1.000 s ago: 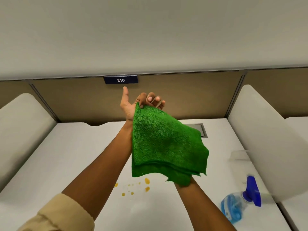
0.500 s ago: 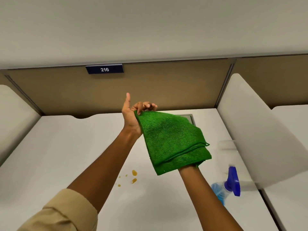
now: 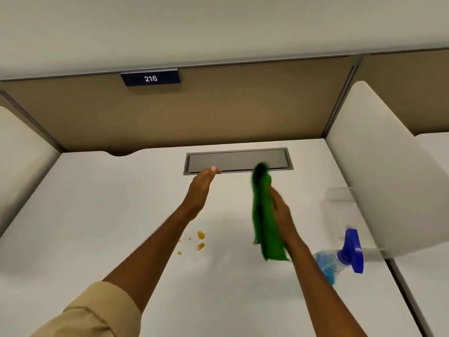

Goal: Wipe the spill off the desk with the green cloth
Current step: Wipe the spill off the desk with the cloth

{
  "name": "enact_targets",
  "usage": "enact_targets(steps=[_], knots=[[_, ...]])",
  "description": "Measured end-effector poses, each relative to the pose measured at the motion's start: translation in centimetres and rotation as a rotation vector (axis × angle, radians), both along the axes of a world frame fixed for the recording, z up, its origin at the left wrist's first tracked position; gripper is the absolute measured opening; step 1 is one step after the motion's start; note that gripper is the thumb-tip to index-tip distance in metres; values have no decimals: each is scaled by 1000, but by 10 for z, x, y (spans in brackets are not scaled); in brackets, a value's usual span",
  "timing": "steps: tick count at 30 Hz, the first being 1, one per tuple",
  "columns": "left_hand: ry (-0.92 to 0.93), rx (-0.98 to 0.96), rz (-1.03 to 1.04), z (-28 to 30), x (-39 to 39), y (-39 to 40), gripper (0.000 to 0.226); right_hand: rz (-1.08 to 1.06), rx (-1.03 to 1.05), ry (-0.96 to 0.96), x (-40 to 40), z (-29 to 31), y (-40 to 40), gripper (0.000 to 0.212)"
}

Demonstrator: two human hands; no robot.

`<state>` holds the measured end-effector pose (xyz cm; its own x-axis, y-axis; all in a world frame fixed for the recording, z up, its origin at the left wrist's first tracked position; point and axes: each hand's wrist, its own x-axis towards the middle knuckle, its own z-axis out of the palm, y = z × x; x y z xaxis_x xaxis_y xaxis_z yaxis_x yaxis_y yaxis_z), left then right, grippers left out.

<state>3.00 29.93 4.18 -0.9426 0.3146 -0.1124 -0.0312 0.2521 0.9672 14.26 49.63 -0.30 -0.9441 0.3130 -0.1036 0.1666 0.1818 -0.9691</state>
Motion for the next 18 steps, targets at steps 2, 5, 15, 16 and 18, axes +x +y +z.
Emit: enact_targets(steps=[2, 5, 15, 16, 18], knots=[[14, -80, -13, -11, -1, -9, 47, 252, 342, -182, 0, -43, -14, 46], [100, -263, -100, -29, -1, -29, 58, 441, 628, -458, 16, -112, -38, 59], [337, -718, -298, -75, -10, -82, 79, 290, 903, -523, 4, -135, -60, 75], [321, -723, -291, -80, -11, -91, 79, 284, 932, -533, 2, -137, -61, 76], [296, -748, -277, -91, -14, -110, 80, 282, 977, -544, -3, -142, -61, 78]])
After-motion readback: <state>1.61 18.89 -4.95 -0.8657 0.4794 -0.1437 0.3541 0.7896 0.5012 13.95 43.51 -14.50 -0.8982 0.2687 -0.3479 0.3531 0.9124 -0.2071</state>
